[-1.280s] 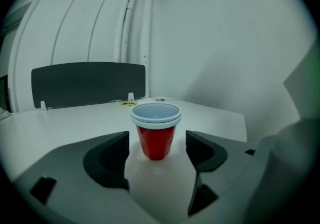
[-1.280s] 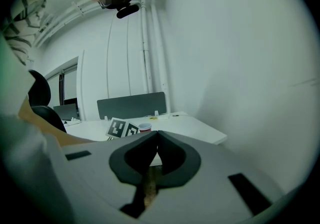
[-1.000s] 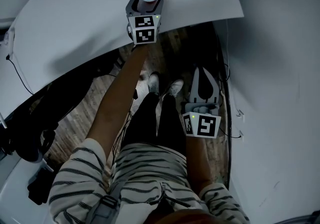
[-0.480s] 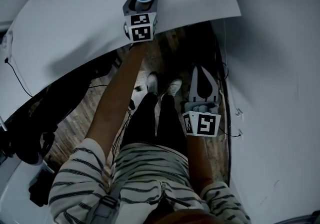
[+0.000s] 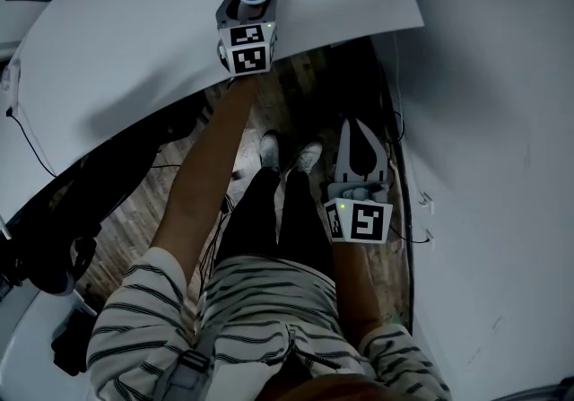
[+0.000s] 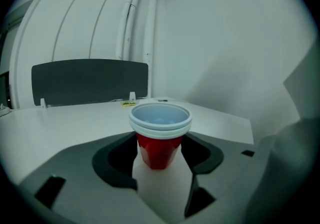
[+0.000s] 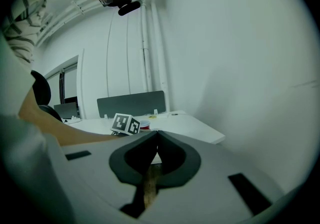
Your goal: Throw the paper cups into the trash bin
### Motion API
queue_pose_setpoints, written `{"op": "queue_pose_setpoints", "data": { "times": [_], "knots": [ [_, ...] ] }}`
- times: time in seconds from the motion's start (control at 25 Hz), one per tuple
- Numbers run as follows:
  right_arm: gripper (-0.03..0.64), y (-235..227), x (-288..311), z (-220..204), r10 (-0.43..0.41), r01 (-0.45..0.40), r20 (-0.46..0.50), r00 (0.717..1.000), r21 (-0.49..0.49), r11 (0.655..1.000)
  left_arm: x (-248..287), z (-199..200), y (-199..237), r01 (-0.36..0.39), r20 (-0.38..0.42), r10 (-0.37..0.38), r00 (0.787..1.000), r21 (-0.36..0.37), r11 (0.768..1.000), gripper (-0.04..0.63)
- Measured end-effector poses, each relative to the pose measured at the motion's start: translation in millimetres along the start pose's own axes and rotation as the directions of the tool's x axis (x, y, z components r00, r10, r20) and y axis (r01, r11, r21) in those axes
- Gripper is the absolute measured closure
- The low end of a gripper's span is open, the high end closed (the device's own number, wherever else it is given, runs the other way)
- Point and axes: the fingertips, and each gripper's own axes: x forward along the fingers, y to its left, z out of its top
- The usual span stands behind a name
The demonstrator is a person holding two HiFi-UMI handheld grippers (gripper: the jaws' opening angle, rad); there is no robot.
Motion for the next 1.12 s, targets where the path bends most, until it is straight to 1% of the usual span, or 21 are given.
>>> {"op": "queue_pose_setpoints", "data": {
  "times": [0.28, 0.6, 0.88, 1.12],
  "knots": [
    [0.6, 0.1, -9.0, 9.8, -0.01, 0.01, 0.016, 1.0, -0.005, 1.0, -14.7, 10.9, -2.9, 0.001, 0.011, -0.001, 1.0, -0.009, 1.0, 0.307],
    [0.599, -5.2, -26.2, 21.4, -0.029, 0.029, 0.028, 0.999, 0.002, 1.0, -35.6, 33.7, -12.8, 0.006, 0.045, -0.005, 0.999, -0.013, 1.0, 0.307],
    [0.599, -6.9, -42.8, 35.0, -0.039, 0.039, 0.049, 0.998, 0.0, 0.999, -62.9, 47.1, -29.0, 0.032, 0.062, -0.032, 0.998, -0.01, 0.999, 0.307],
    [0.6, -9.5, -50.8, 51.0, -0.048, 0.049, 0.076, 0.996, -0.013, 0.999, -89.8, 69.4, -45.1, 0.054, 0.088, -0.053, 0.995, -0.001, 0.999, 0.307]
  ]
}}
